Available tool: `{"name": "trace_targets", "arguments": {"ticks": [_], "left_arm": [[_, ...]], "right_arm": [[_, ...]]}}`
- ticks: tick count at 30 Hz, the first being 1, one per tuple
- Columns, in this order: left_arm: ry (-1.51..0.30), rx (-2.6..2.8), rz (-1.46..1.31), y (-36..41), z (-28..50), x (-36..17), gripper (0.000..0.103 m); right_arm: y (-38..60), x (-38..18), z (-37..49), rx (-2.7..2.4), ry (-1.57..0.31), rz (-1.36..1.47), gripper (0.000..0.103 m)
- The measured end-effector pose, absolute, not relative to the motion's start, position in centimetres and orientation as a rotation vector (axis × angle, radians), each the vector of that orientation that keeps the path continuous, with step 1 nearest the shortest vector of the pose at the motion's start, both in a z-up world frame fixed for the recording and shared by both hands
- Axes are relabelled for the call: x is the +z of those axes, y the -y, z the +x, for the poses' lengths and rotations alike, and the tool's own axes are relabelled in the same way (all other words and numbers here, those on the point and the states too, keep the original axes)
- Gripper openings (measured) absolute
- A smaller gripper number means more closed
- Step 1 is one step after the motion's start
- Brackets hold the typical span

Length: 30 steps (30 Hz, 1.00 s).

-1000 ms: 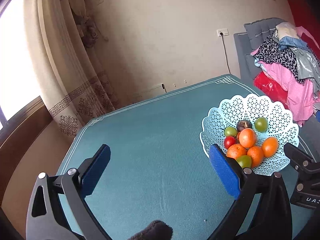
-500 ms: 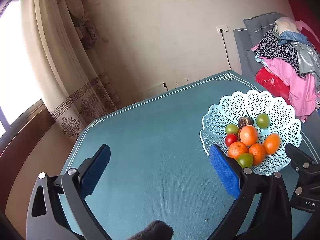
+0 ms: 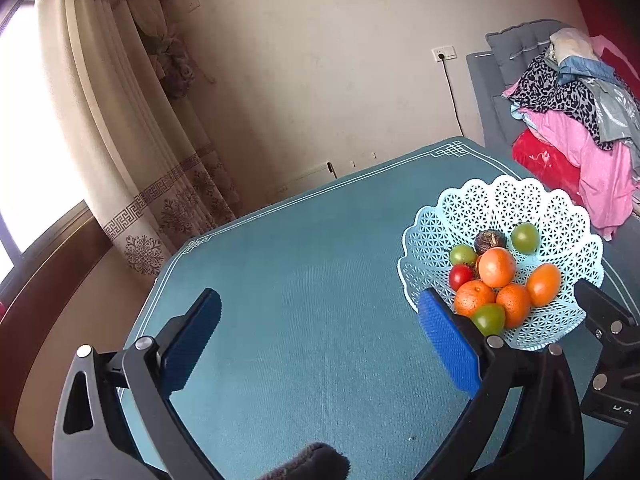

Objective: Organize fruits

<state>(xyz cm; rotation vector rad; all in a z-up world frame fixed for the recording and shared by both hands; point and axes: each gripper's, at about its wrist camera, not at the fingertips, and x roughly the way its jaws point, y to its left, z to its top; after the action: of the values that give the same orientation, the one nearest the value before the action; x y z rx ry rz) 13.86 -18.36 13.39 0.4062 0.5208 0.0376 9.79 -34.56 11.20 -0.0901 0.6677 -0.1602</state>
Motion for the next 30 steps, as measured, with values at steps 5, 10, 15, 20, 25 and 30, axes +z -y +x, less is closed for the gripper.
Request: {"name": "trace_targets", "arguments": {"ticks": [5, 10, 15, 20, 25, 30], "left_arm": [[-0.52, 0.036, 0.411, 18.49, 13.76, 13.36, 0.1], [-0.52, 0.036, 0.415, 18.61, 13.65, 13.37, 0.1], [-0.518, 0.034, 0.423, 18.82, 13.61, 13.35, 0.1], [-0.515, 0.036, 0.428, 18.94, 13.7, 13.55, 0.1], [-0.513, 0.036, 0.431, 18.96, 13.72, 13.57, 0.1], [-0.508, 0.031, 0.438, 19.29, 13.61, 13.73, 0.1]], "right_arm": [[34.36, 11.2, 9.72, -0.157, -0.668, -0.096, 0.098], [34.4, 11.2, 9.78, -0.157, -0.67, -0.099, 0.098], [34.4, 11.19, 9.8, -0.155, -0.67, -0.1, 0.098], [34.34, 11.36, 9.76, -0.151, -0.667, -0.1, 0.098], [34.35, 11.51, 9.75, -0.15, -0.665, -0.098, 0.098], [34.33, 11.79, 9.52, -0.149, -0.655, -0.089, 0.098]]}}
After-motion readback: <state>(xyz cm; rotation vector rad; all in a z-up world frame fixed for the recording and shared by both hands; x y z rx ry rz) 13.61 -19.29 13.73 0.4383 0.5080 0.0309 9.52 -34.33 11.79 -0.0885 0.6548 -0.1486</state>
